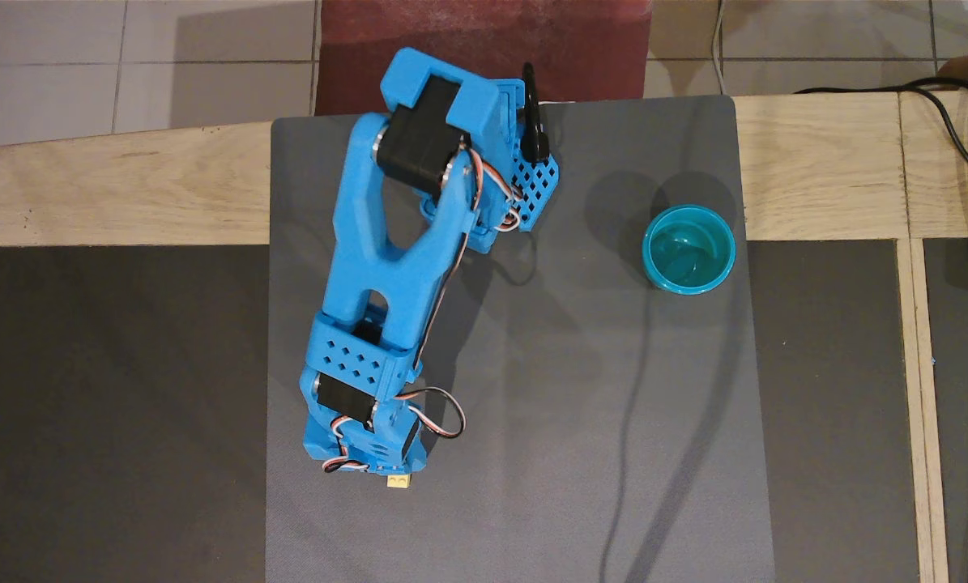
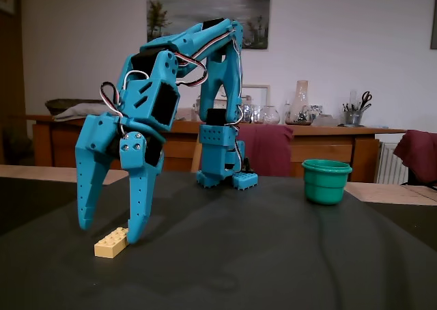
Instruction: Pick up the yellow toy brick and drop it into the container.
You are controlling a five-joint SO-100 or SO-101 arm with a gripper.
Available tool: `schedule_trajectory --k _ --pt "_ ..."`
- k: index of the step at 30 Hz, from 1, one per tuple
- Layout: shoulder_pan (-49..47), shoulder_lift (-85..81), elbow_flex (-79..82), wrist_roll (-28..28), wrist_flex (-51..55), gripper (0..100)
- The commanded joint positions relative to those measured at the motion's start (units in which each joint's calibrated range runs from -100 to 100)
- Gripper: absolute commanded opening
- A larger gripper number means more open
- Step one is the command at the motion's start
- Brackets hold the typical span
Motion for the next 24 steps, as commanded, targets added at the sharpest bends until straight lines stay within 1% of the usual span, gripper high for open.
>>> schedule_trajectory --k 1,13,14,18,21,24 --pt "-0.31 -0.19 0.04 -0.17 -0.02 21" --pt "-1.47 -0.28 1.76 -0.17 -0.73 20" --pt "-1.47 -0.28 1.67 -0.17 -0.73 18" --pt "-1.47 -0.28 1.67 -0.17 -0.73 4" --pt "-1.39 -0.28 1.76 -0.17 -0.73 0" --pt "-1.39 -0.28 1.76 -0.17 -0.73 0"
